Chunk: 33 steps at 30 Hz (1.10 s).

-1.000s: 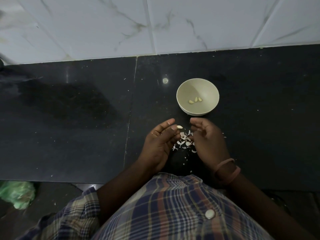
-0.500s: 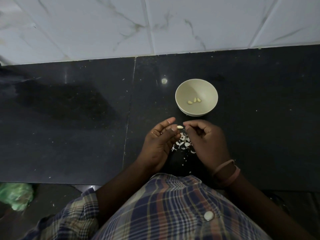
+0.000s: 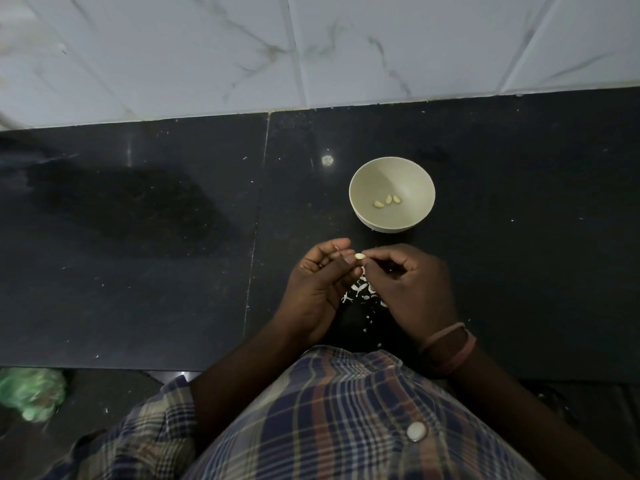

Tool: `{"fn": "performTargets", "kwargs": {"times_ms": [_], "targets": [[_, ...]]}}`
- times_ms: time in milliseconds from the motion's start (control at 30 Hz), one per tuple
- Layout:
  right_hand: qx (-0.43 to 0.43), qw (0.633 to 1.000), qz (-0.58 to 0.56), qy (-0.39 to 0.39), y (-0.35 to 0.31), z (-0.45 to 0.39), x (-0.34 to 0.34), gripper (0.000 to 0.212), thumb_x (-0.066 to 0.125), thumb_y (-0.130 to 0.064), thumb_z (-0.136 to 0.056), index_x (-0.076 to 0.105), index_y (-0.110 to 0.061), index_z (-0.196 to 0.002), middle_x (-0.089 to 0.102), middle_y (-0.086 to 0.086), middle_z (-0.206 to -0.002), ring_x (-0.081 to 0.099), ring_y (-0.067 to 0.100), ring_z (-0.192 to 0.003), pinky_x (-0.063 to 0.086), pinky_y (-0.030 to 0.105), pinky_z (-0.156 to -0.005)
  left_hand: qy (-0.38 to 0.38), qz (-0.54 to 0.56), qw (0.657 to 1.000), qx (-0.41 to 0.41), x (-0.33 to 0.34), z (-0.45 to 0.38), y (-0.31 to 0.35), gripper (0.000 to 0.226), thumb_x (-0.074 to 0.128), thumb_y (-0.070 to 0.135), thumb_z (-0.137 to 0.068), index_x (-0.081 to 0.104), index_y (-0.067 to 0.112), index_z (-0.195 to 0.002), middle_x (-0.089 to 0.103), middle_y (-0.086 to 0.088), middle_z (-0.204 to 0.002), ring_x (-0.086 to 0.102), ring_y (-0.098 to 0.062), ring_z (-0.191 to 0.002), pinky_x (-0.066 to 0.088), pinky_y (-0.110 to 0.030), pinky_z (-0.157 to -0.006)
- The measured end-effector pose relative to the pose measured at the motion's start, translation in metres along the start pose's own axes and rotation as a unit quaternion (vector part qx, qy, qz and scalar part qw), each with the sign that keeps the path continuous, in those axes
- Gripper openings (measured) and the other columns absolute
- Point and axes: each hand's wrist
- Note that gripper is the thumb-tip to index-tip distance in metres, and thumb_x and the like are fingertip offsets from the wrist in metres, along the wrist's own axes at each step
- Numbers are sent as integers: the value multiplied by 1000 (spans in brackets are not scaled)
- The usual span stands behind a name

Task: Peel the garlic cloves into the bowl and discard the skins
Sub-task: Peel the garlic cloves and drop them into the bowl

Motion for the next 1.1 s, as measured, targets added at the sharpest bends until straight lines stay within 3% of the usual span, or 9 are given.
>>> {"fn": "performTargets", "kwargs": {"times_ms": [200,467,733,967,1100], "targets": [[-53,997,56,10,3,-3,0,10,78,-7,-81,78,-13,-89,73,-5,-86,68,3,-80,50,11,-73,6,14,1000,1,3,-2,-1,27,66,0,-78,66,5,-104,69,-9,-94,70,-14,-83,58,-22,-76],[-82,992,97,-8,4,-3,1,7,73,-9,-83,75,-13,-89,70,-3,-84,64,8,-73,53,30,-68,13,9,1000,4,2,-2,-2,24,65,-2,-80,66,7,-102,69,-8,-92,70,-14,-81,58,-23,-76],[-76,991,113,-5,2,-4,2,5,73,-11,-78,73,-14,-82,69,-2,-79,64,13,-70,55,38,-66,0,7,1000,14,1,0,-1,25,68,-3,-77,66,7,-100,67,-11,-94,68,-16,-84,58,-24,-78],[-58,992,115,-10,1,-3,5,8,74,-9,-75,68,-15,-77,66,-5,-76,60,9,-69,50,28,-65,5,-8,1000,11,0,2,-1,28,69,-1,-77,67,5,-104,71,-10,-93,70,-16,-85,58,-24,-80],[50,998,32,-14,-1,-1,10,8,73,-15,-80,67,-20,-77,66,-4,-70,63,12,-65,53,31,-62,1,23,1000,-19,4,4,0,24,65,-1,-83,67,7,-105,72,-8,-93,71,-15,-83,59,-24,-77]]}}
Point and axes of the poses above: each hand's wrist, its own z-axis away from the middle knuckle, its own x-axis out of the palm, y = z × x
